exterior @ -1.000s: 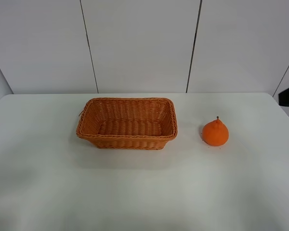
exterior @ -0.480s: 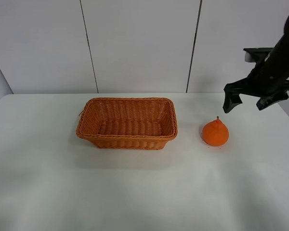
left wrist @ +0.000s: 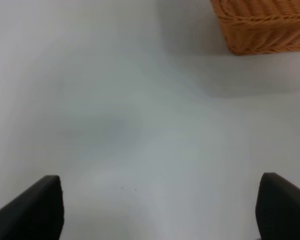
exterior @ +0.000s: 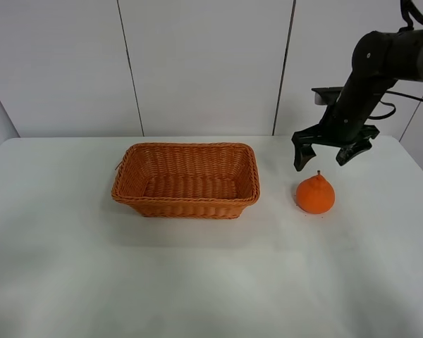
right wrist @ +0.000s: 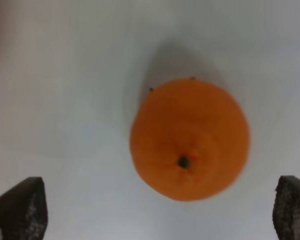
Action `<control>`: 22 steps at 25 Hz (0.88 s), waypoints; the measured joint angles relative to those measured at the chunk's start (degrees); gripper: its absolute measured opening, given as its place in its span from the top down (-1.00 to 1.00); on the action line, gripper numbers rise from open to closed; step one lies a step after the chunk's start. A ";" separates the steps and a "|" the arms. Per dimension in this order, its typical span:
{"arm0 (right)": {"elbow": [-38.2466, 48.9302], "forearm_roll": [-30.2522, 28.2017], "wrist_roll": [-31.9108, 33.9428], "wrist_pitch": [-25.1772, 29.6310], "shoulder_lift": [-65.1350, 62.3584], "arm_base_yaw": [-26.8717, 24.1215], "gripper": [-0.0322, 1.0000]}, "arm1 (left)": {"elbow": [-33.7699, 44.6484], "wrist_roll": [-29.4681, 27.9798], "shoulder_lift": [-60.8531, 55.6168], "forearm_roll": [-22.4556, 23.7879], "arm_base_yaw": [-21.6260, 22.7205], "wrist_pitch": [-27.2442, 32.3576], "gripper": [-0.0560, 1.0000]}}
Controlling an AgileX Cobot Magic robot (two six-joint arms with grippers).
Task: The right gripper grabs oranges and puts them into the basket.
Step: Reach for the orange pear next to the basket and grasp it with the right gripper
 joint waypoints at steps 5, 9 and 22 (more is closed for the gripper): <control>-0.07 -2.16 0.53 -1.60 3.31 -0.35 -0.40 | 0.00 0.00 0.00 0.00 0.00 0.00 -0.78; -0.09 -2.71 1.80 -3.47 6.08 -0.35 -0.40 | 0.00 0.00 0.00 0.00 0.00 0.00 -0.78; -0.13 -3.88 3.10 -4.54 13.46 -0.35 -0.39 | 0.00 0.00 0.00 0.00 0.00 0.00 -0.78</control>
